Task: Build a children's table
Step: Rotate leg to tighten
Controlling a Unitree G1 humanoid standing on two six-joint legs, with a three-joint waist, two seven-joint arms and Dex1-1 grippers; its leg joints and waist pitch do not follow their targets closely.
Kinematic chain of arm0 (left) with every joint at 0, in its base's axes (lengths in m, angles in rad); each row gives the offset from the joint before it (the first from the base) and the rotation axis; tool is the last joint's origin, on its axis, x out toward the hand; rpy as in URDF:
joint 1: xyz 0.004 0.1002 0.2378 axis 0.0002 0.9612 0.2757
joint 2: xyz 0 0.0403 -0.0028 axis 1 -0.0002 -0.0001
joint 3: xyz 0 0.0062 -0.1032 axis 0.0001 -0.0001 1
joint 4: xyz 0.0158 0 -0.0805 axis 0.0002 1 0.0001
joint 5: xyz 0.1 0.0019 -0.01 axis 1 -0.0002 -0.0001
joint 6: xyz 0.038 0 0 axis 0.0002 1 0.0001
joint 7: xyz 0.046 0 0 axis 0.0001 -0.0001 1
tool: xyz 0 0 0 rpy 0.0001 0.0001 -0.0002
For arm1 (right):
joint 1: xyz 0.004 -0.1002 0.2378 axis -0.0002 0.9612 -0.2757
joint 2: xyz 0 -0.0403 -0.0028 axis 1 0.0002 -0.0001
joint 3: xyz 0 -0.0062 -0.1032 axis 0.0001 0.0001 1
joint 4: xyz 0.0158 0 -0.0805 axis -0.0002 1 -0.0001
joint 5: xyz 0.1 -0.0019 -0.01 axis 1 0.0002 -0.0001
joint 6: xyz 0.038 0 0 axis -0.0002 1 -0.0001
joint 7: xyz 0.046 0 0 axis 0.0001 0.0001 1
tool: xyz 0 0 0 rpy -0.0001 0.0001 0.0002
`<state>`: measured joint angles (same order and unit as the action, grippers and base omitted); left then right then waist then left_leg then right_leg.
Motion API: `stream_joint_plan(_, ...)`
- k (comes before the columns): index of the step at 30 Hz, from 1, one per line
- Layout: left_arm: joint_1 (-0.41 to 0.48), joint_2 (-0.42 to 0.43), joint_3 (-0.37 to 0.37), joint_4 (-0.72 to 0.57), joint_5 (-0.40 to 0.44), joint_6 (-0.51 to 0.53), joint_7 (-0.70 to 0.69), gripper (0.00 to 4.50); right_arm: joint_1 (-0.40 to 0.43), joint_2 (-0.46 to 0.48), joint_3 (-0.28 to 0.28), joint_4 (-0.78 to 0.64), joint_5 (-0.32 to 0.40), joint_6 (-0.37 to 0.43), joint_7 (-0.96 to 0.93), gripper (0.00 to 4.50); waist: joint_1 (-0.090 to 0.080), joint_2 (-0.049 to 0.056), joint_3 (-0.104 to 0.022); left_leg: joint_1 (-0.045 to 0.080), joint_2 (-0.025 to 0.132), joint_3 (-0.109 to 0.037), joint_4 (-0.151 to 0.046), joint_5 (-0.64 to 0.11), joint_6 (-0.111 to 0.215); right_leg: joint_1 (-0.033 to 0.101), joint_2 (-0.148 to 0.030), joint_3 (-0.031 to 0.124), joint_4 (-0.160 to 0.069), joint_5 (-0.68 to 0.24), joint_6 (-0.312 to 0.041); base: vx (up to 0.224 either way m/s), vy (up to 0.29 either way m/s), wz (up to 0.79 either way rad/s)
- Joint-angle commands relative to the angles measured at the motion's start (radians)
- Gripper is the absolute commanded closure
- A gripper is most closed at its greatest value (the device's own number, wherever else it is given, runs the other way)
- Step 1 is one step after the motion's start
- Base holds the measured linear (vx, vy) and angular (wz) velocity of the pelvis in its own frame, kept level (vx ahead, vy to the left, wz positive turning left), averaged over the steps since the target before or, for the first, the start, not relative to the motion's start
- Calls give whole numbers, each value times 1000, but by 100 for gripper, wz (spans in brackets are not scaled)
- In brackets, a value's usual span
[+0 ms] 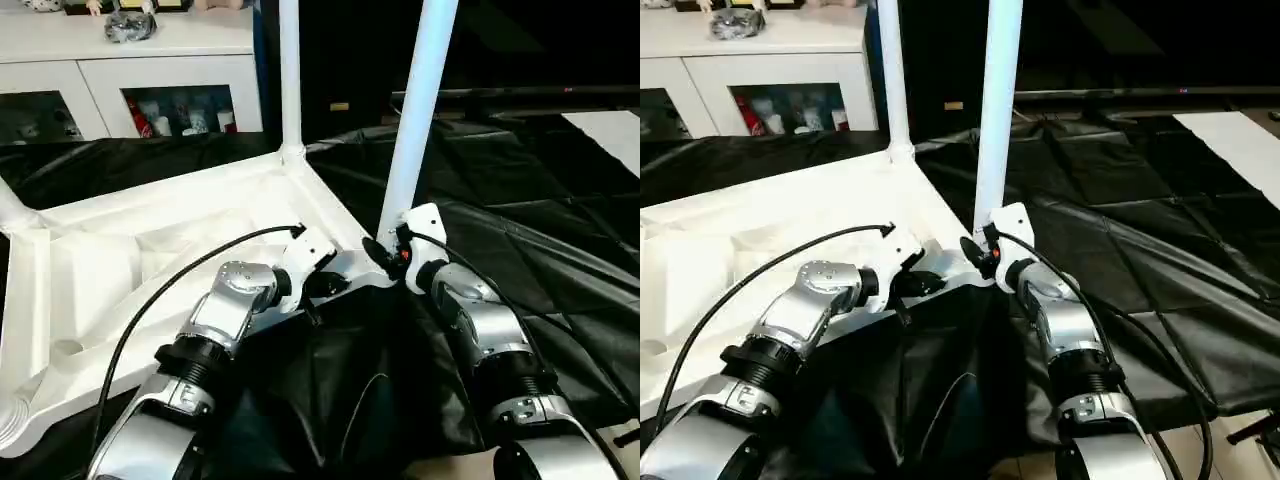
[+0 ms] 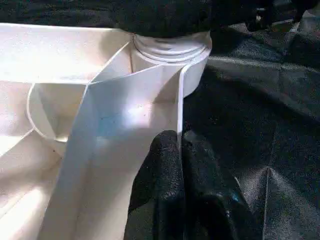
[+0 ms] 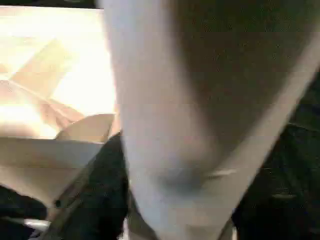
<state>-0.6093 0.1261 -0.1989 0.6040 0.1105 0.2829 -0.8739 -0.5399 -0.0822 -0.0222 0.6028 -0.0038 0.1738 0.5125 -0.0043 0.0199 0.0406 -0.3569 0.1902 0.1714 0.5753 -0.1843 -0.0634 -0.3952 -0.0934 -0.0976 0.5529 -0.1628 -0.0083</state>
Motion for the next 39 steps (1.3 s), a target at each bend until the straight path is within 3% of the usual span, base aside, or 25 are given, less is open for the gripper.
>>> stream_joint_plan(1, -37, -33, -46, -57, -26, -64, -26, 450, 33, 81, 149, -5, 34, 27, 172, 160, 1, -2, -47, 8, 31, -18, -78, -418, 36, 33, -57, 35, -88, -504, -128, 0, 0, 0)
stream_joint_plan(5, -22, 13, -55, -70, -31, -80, -86, 450, 62, 10, 210, -76, 51, 24, 344, 143, 10, -5, -51, 0, 35, -11, -76, -344, 55, 41, -57, 45, -69, -383, -174, 0, 0, 0)
stream_joint_plan(10, 5, 74, -72, -106, -54, -115, -215, 450, 89, -90, 277, -150, 63, 31, 543, 143, 18, -8, -54, -3, 36, -5, -69, -277, 79, 44, -56, 48, -57, -325, -208, 0, 0, 0)
stream_joint_plan(13, 19, 101, -78, -125, -70, -117, -275, 450, 98, -136, 299, -175, 61, 35, 628, 143, 24, -8, -54, -6, 37, -5, -67, -259, 77, 47, -57, 50, -52, -337, -206, 0, 0, 0)
stream_joint_plan(17, 29, 134, -93, -139, -79, -128, -333, 450, 101, -176, 325, -190, 45, 43, 699, 143, 35, -6, -56, -1, 42, -3, -66, -226, 77, 46, -54, 51, -43, -276, -227, 0, 0, 0)
stream_joint_plan(21, 42, 167, -106, -154, -85, -134, -394, 450, 109, -214, 358, -212, 35, 34, 754, 143, 45, -6, -52, 3, 44, -2, -70, -248, 68, 45, -53, 51, -44, -306, -219, 0, 0, 0)
stream_joint_plan(23, 43, 169, -106, -154, -84, -134, -395, 450, 109, -214, 358, -209, 29, 22, 745, 143, 43, -6, -49, 2, 41, -2, -71, -269, 61, 44, -54, 51, -48, -343, -210, 0, 0, 0)
stream_joint_plan(24, 42, 170, -101, -150, -81, -135, -397, 450, 110, -211, 356, -205, 27, 17, 747, 143, 43, -13, -49, 7, 40, -4, -71, -281, 50, 43, -56, 52, -52, -390, -195, 0, 0, 0)
stream_joint_plan(31, 42, 174, -98, -150, -85, -137, -394, 450, 116, -199, 344, -214, 47, 28, 755, 163, 41, -11, -51, 6, 39, -4, -71, -274, 48, 43, -54, 53, -51, -374, -193, 0, 0, 0)
stream_joint_plan(35, 45, 169, -98, -155, -85, -131, -385, 450, 118, -197, 343, -207, 53, 28, 758, 202, 42, -12, -52, 4, 40, -4, -71, -261, 51, 45, -54, 53, -49, -359, -197, 0, 0, 0)
stream_joint_plan(39, 33, 130, -69, -134, -74, -74, -282, 450, 108, -142, 293, -144, 28, 24, 600, 228, 40, -11, -49, 5, 39, -3, -71, -266, 49, 42, -54, 53, -50, -369, -201, 0, 0, 0)
